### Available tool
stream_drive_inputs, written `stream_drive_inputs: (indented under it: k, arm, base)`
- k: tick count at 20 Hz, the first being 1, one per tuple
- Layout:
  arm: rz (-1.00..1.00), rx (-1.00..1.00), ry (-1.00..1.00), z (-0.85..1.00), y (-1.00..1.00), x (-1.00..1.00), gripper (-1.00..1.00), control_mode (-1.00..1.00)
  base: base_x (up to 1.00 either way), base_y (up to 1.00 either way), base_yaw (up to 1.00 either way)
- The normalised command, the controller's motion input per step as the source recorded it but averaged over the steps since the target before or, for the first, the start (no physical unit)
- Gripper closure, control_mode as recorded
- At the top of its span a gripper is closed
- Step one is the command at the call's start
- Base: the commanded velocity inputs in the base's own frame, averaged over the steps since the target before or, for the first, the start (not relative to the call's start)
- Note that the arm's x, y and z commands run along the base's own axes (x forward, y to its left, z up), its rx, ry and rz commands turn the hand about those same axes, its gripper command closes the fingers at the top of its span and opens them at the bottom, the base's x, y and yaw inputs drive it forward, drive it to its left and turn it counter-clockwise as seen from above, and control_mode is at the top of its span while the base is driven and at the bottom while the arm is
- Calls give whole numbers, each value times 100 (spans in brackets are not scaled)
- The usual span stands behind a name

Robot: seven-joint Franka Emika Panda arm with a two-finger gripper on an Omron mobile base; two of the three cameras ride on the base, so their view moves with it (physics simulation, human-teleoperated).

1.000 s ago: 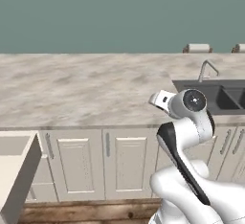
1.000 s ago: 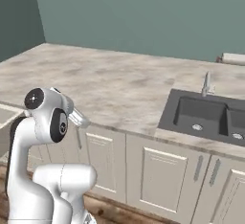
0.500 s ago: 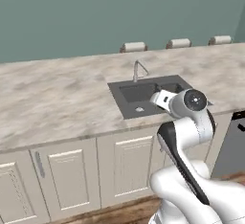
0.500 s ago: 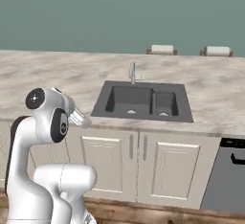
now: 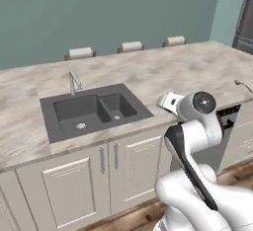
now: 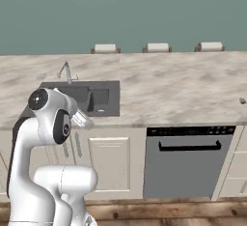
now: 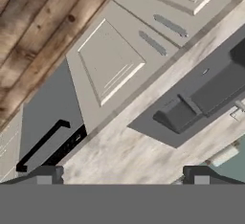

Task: Organize the utensils by type. Pick up the wooden spoons from the counter and place them in the open cabinet. Then pick up the metallic utensils from the counter and place them in the open drawer.

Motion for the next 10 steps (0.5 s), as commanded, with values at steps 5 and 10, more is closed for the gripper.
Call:
stream_drive_inputs:
  k: [5, 10]
  arm:
    - [0, 0, 0, 0, 0, 0, -100, 100]
    - [0, 0, 0, 0, 0, 0, -100, 100]
  base:
    - [26, -82, -14]
    - [35, -81, -4]
